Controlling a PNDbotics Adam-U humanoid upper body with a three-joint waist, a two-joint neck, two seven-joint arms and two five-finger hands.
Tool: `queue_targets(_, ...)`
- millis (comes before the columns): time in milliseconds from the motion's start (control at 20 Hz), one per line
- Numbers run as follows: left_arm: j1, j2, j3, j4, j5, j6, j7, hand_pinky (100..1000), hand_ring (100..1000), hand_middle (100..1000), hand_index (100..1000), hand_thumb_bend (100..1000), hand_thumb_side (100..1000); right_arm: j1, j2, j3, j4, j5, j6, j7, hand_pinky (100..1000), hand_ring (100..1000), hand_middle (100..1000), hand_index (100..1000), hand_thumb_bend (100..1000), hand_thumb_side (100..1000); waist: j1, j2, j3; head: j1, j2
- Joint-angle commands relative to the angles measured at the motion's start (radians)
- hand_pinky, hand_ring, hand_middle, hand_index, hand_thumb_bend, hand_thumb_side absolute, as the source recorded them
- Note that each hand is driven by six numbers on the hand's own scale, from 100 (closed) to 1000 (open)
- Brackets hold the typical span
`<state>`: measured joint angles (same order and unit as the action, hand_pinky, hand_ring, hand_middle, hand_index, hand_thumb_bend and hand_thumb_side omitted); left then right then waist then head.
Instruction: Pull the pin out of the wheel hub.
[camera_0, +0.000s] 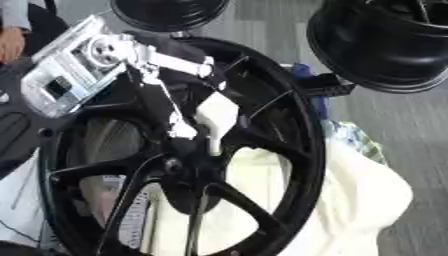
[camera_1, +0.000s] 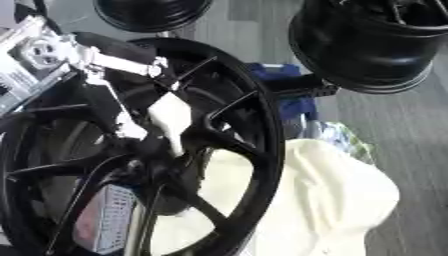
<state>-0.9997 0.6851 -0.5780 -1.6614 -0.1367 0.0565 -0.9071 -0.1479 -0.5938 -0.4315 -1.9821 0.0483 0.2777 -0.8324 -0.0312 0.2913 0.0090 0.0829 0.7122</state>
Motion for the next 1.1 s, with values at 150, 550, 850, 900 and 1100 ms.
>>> queue_targets(150,-0.032,0.061,0.085,-0.085,0.075,0.05,0.022,709,552,378,598,100,209,0.002,-0.028,-0.013,-0.018,-0.003,0.076,-0.075,449,619,675,840,321,314,0.001,-0.026,0.007,-0.011,0.002)
queue_targets(550,0.062,0.297,0.352,-0.134,0.257,0.093,0.229,714,546,374,607,100,160,0.02,-0.041,-0.027,-0.018,0.012,0.084,-0.075,453,621,674,839,322,311,0.003,-0.027,0.027,-0.037,-0.003)
queue_targets(850,0.251,0.475,0.56,0.032,0.294,0.057,0.454,715,548,382,621,100,165,0.027,-0.045,-0.039,-0.018,0.024,0.088,-0.075,454,621,674,839,322,310,0.004,-0.025,0.042,-0.055,-0.014)
queue_targets(900,0.281,0.491,0.588,0.066,0.298,0.05,0.491,715,547,382,622,100,173,0.027,-0.045,-0.04,-0.018,0.024,0.088,-0.075,454,621,674,839,322,310,0.003,-0.024,0.044,-0.058,-0.016)
queue_targets(1100,0.373,0.531,0.671,0.175,0.322,0.023,0.612,716,548,387,629,100,182,0.029,-0.043,-0.045,-0.018,0.026,0.088,-0.075,454,621,674,839,321,311,0.001,-0.021,0.05,-0.063,-0.02)
